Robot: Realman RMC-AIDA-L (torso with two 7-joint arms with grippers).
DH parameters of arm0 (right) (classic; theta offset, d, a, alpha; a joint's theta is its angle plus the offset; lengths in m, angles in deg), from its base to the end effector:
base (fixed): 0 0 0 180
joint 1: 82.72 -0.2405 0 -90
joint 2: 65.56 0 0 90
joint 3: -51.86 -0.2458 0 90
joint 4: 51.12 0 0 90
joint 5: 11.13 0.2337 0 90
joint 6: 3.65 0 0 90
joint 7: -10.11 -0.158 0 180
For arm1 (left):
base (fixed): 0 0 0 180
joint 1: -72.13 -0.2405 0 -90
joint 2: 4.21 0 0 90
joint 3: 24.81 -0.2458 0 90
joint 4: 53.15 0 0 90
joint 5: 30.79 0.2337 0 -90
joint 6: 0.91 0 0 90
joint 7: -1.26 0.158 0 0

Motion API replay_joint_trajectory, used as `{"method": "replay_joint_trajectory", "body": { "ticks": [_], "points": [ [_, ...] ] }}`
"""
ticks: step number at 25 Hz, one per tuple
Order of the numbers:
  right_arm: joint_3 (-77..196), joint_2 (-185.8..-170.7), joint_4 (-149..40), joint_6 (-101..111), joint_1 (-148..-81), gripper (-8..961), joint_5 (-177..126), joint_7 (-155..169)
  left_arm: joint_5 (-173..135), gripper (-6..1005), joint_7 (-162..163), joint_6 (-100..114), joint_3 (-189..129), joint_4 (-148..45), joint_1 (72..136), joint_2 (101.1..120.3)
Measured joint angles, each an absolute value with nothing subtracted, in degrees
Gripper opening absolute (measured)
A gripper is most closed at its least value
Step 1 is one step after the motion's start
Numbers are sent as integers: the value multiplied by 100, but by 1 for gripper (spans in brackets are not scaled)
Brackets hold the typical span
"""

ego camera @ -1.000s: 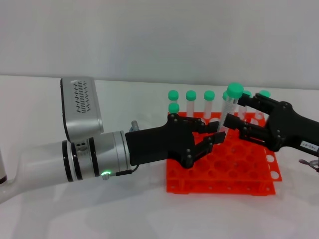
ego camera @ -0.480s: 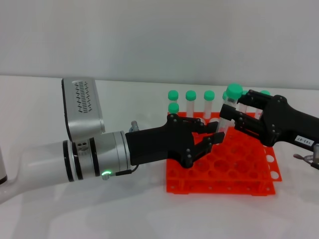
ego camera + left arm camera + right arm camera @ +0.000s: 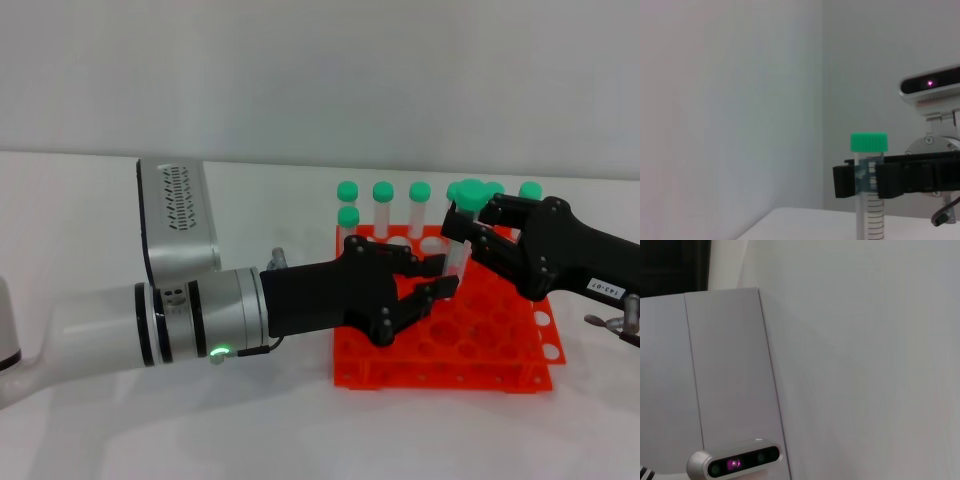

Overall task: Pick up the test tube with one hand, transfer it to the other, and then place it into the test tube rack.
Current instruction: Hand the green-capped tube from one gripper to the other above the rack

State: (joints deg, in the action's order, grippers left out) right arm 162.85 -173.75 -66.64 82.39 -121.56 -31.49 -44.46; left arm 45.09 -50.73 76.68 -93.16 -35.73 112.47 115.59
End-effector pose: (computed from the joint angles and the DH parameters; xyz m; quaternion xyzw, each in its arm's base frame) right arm 0.1871 0.3746 -0.0168 -0.8777 0.1063 0.4468 0.1365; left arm -0.1820 0.3685 -0.0865 -0.9298 -0.0630 -0.3352 0.1383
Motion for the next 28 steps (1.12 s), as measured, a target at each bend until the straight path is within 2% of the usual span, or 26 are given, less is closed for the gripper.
{"method": "replay_joint_trajectory", "body": {
  "ticks": [6,20,28],
  "points": [
    [16226,-17375,-6667,8252,-12122,224,-3227,-4404,4460,181,-5064,7612,-9363,-3576,11226,11565],
    [16090,-17376,-6699,8313,-12086,222,-3246,-4360,4153,180,-4691,7592,-9362,-3664,11064,11593],
    [15980,-17344,-6765,8290,-12129,212,-3264,-4357,3864,389,-4127,7518,-9361,-4055,10999,11608]
  ]
}}
